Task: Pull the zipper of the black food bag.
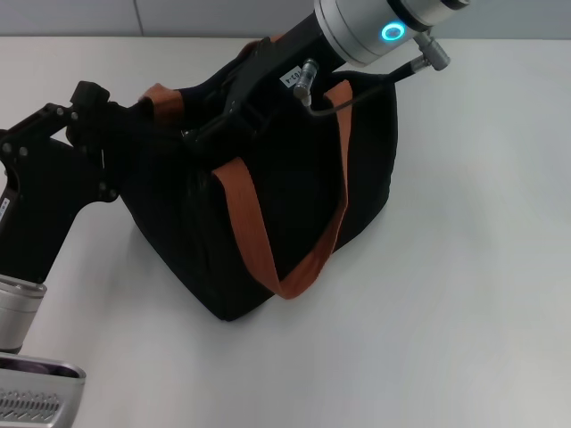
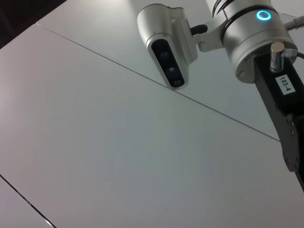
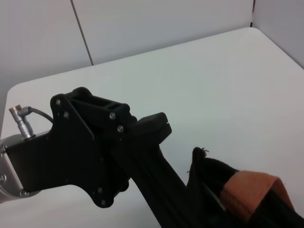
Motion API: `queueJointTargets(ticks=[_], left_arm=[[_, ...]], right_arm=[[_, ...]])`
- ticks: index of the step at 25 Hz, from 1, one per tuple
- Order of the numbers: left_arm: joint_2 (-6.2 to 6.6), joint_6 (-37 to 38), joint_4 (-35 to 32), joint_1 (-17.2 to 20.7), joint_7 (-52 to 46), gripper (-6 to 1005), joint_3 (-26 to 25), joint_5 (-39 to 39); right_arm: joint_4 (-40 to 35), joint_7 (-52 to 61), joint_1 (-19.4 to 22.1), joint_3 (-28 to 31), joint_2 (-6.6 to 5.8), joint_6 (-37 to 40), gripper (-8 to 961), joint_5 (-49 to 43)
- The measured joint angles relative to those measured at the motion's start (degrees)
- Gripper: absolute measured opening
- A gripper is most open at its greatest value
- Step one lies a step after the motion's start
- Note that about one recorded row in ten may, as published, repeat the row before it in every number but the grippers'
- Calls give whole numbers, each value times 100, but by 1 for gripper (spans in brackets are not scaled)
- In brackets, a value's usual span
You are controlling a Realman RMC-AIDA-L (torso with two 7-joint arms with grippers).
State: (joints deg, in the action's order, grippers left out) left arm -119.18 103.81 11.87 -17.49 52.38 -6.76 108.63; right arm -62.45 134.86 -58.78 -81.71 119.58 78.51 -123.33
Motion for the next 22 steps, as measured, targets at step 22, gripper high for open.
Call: queueJointTargets(ticks=[22], left_arm=[[0,18,-14,3,-9,34,-20,-6]], right_arm=[[100,-138,-222,25,-6,165,178,-224]])
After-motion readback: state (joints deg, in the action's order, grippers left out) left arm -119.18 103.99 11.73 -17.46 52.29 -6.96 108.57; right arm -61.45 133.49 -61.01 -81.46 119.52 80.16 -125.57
